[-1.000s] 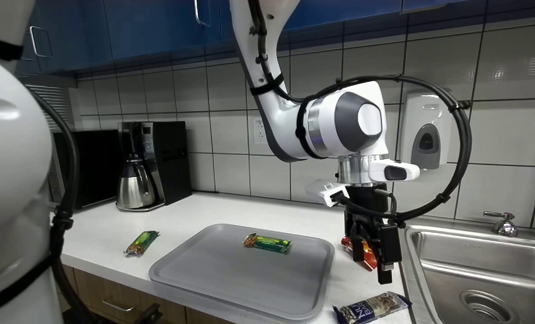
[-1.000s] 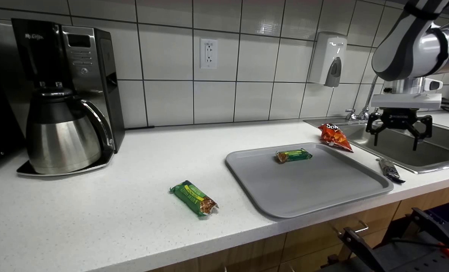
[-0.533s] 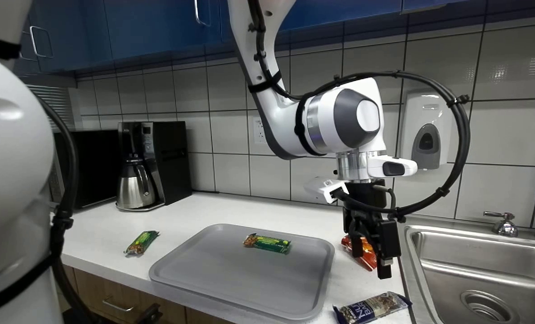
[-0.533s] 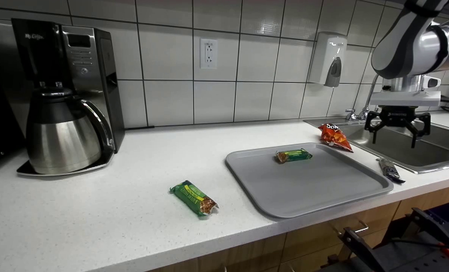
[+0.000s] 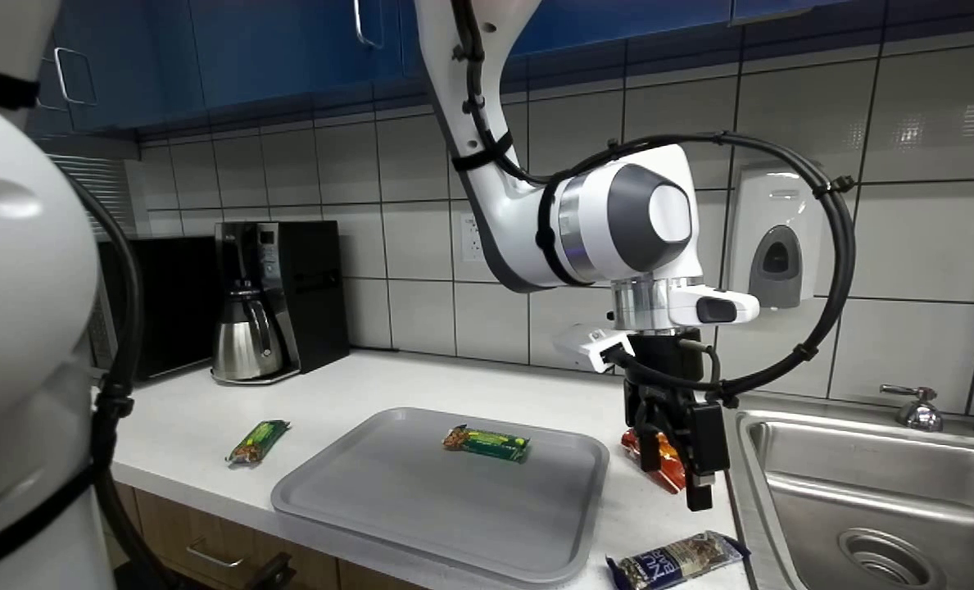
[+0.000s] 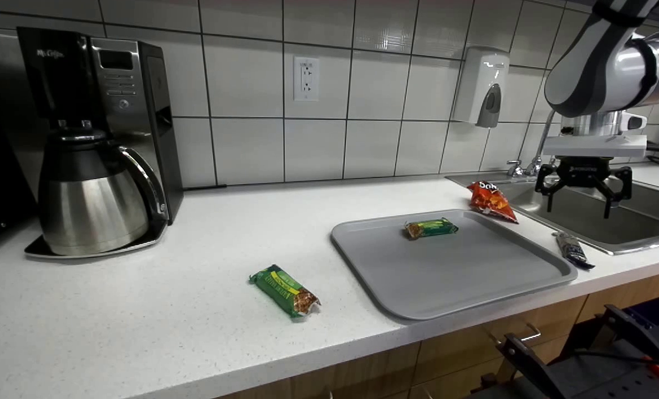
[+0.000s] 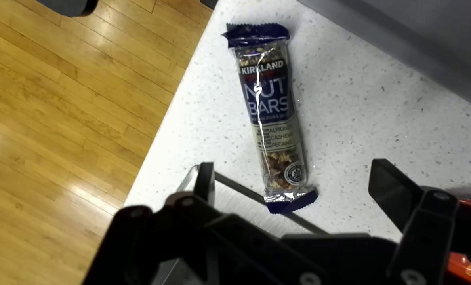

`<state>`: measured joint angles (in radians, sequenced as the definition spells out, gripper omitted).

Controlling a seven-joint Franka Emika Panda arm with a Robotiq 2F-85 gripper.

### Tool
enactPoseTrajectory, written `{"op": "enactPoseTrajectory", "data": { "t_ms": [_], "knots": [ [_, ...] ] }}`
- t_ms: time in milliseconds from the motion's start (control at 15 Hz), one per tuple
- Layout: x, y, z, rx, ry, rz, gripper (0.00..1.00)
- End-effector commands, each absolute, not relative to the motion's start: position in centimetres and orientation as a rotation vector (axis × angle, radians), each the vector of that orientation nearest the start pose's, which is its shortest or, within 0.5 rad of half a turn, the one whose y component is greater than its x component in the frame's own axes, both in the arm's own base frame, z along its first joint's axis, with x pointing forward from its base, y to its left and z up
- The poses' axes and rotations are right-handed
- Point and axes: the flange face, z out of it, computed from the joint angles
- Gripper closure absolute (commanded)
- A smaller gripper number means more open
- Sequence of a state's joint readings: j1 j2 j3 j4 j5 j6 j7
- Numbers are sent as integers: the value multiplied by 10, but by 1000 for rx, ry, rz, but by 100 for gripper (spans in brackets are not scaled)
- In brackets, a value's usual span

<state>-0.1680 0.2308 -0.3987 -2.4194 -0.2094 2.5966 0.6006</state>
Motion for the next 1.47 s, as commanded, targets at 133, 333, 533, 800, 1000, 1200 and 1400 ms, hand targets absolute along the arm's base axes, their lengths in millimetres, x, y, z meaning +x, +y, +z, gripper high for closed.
{"op": "enactPoseTrajectory", "data": {
  "t_ms": [133,333,533,800,1000,1200,1400],
  "knots": [
    [414,-265,219,-2945,1566,68,0],
    [412,-255,222,-2956,1549,61,0],
    [413,-240,223,-2964,1538,62,0],
    [419,-206,222,-2998,1490,44,0],
    [426,-175,223,-3036,1444,26,0],
    [433,-147,226,-3056,1407,2,0],
    [441,-124,231,-3052,1417,-48,0]
  ]
}}
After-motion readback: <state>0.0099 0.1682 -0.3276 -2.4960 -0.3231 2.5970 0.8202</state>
